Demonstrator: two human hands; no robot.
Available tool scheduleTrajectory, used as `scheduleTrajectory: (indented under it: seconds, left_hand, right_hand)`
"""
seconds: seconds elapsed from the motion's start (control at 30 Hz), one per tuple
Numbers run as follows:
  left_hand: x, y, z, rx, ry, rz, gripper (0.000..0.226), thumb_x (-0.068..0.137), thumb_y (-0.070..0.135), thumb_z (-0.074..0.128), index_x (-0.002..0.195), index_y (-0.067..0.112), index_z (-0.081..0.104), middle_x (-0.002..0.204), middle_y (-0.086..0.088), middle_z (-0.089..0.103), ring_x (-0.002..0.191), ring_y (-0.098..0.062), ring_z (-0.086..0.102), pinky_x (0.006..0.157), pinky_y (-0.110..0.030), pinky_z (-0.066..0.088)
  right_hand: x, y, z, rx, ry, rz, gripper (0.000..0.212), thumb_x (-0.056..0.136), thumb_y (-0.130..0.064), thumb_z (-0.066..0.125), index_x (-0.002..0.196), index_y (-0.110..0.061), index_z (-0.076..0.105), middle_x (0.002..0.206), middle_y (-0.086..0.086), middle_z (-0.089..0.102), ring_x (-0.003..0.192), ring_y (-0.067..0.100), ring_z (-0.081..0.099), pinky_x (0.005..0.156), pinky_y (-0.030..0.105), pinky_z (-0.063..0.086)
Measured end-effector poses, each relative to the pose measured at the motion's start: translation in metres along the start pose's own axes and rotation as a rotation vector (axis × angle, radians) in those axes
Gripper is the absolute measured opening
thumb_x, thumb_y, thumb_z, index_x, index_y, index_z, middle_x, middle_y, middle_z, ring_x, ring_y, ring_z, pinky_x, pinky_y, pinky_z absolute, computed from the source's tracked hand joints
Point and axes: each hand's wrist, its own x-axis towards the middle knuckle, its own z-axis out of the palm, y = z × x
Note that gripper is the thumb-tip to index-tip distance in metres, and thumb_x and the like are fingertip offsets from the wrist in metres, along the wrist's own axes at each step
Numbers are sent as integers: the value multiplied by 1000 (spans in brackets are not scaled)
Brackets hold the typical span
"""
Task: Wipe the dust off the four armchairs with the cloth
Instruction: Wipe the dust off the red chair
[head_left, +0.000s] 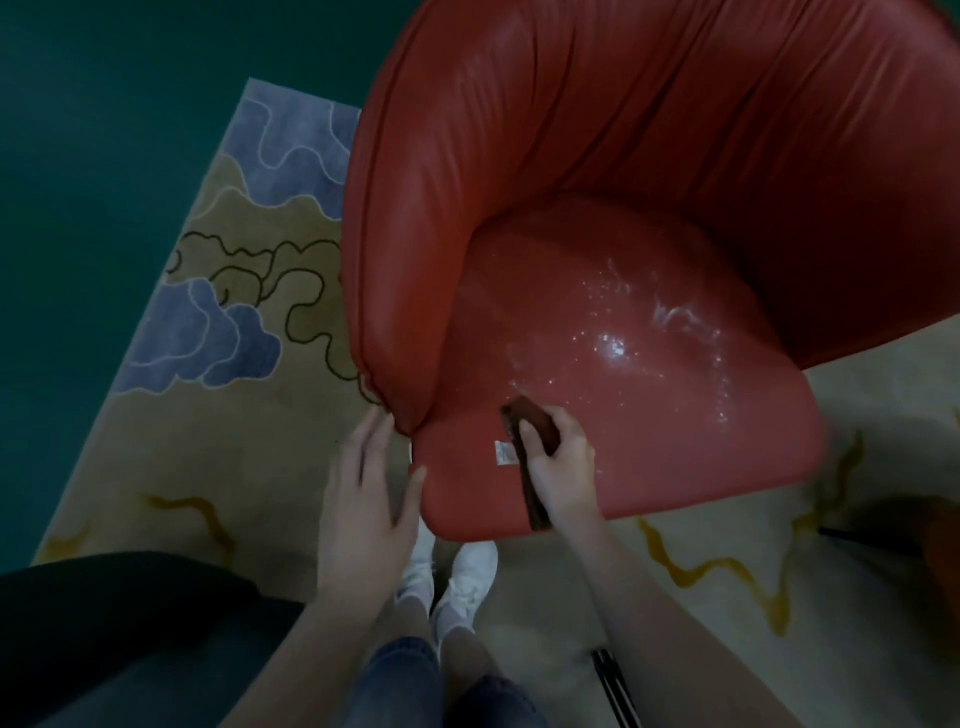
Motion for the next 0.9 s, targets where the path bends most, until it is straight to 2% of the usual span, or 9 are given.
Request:
scheduleTrajectory:
  seconds: [0.1, 0.2, 0.37, 0.47, 0.57, 0.73, 0.9]
  left_hand:
    - [-15, -10, 16, 116, -145, 3, 66, 95, 53, 40, 146, 11, 42, 148, -6, 46, 135, -16, 36, 105, -36, 33]
    - [-10, -16, 30, 202, -275, 13, 71, 94, 60, 33, 146, 12, 44, 150, -4, 46, 140, -21, 38, 107, -44, 37]
    - [10, -14, 45, 296, -395, 79, 80, 92, 65, 17, 148, 14, 41, 153, -2, 42, 145, -21, 31, 114, -42, 28]
    - [16, -13, 50, 306, -401, 61, 80, 91, 64, 16, 147, 14, 42, 152, -2, 43, 145, -20, 31, 114, -41, 28]
    - [14, -15, 51, 306, -388, 23, 77, 92, 63, 20, 144, 13, 47, 147, -4, 49, 141, -23, 38, 110, -42, 34]
    - [11, -15, 54, 292, -346, -62, 74, 93, 61, 24, 138, 10, 53, 138, -8, 56, 128, -28, 51, 103, -45, 41]
    - [8, 2, 68, 289, -262, -217, 74, 92, 62, 26, 135, 10, 56, 132, -9, 61, 123, -29, 55, 99, -46, 44]
  right_hand:
    - [-5, 11, -6, -44, 1, 45, 20, 94, -26, 61, 112, -18, 63, 101, 5, 67, 96, 25, 64, 85, 43, 53]
    - [-12, 20, -15, -76, 9, 87, 22, 94, -27, 61, 114, -19, 63, 101, 4, 67, 95, 25, 64, 85, 45, 54]
    - [-13, 23, -30, -109, 44, 132, 21, 95, -26, 61, 113, -16, 63, 98, 7, 67, 91, 28, 65, 83, 47, 55]
    - [-5, 19, -30, -119, 34, 120, 19, 95, -26, 61, 112, -17, 63, 96, 8, 68, 87, 29, 66, 79, 46, 56]
    - [1, 13, -25, -125, 0, 112, 19, 96, -25, 60, 113, -16, 63, 96, 8, 68, 85, 26, 66, 75, 38, 56]
    - [16, 10, -17, -111, -80, 76, 18, 95, -27, 60, 112, -20, 63, 94, 5, 68, 86, 26, 67, 78, 46, 57]
    - [43, 11, -34, -177, -191, -60, 21, 95, -27, 61, 113, -16, 64, 96, 7, 67, 86, 25, 66, 78, 44, 57]
